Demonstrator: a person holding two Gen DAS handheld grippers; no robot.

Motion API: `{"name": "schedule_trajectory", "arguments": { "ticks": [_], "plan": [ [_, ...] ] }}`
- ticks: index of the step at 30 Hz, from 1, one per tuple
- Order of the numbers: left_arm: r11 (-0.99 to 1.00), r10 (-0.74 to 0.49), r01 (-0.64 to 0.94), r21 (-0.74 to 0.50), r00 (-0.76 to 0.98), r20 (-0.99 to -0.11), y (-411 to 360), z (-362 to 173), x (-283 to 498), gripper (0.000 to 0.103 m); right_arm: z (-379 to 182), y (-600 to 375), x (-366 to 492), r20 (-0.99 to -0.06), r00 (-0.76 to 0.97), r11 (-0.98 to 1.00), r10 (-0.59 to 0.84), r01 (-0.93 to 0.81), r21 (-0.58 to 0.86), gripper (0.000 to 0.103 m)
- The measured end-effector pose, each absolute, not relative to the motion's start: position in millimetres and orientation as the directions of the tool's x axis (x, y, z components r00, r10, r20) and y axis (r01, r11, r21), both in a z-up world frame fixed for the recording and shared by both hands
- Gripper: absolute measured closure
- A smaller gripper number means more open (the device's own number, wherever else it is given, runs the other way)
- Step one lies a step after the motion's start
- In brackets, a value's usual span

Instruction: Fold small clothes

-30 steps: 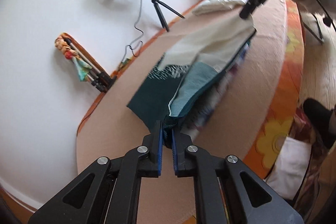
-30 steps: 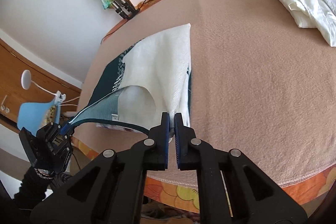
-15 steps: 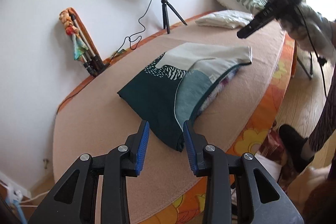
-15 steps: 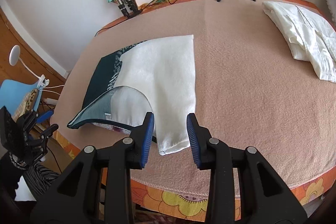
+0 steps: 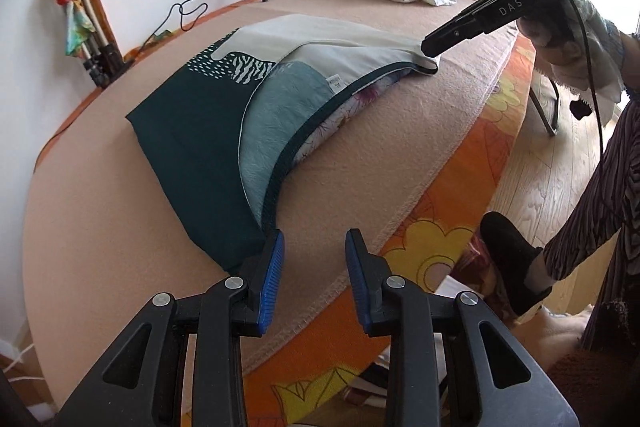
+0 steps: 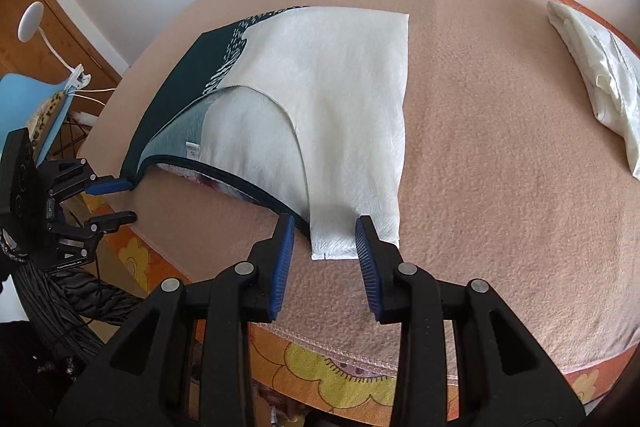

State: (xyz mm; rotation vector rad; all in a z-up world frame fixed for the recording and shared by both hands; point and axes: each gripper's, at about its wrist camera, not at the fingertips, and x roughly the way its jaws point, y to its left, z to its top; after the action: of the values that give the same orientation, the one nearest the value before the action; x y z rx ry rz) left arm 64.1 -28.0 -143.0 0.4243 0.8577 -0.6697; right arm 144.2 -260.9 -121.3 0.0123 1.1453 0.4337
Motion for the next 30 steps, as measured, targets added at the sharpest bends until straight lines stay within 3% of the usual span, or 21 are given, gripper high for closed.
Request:
{"name": "schedule_trajectory", "arguments": {
  "ticks": [3, 6, 9, 14, 17, 30],
  "plan": [
    [0.773, -0.371, 0.633, 0.049, 0.512, -0.774, -9.6, -123.8, 62.2, 0.073, -106.1, -265.9, 147.8, -0.848, 0.385, 0.914, 0.363, -0.324, 0.244, 0.069],
    [0.837, -0.411, 0.54, -0.089, 0.512, -0.754, 18.8, -110.4, 75.0, 0.072, -95.9, -272.9, 153.3, -0.819, 0.423, 0.911, 0.389, -0.312, 0.271, 0.069],
    [0.863, -0.473, 0.414, -0.29, 0.46, -0.752, 44.4, -115.7, 92.8, 0.057, -93.3, -282.8, 163.6, -0.792, 0.437, 0.901, 0.427, -0.275, 0.334, 0.069],
    [0.834, -0.551, 0.272, -0.479, 0.395, -0.735, 56.8, -135.4, 110.6, 0.057, -97.7, -304.5, 183.8, -0.746, 0.455, 0.871, 0.487, -0.187, 0.455, 0.057],
    [0.802, -0.594, 0.2, -0.563, 0.368, -0.715, 58.3, -144.6, 118.9, 0.057, -101.5, -315.7, 198.4, -0.723, 0.457, 0.846, 0.518, -0.146, 0.513, 0.056],
    [0.743, -0.642, 0.074, -0.666, 0.36, -0.677, 59.4, -160.6, 143.8, 0.057, -133.7, -319.5, 294.8, -0.684, 0.41, 0.78, 0.603, -0.124, 0.613, 0.056]
  ]
}}
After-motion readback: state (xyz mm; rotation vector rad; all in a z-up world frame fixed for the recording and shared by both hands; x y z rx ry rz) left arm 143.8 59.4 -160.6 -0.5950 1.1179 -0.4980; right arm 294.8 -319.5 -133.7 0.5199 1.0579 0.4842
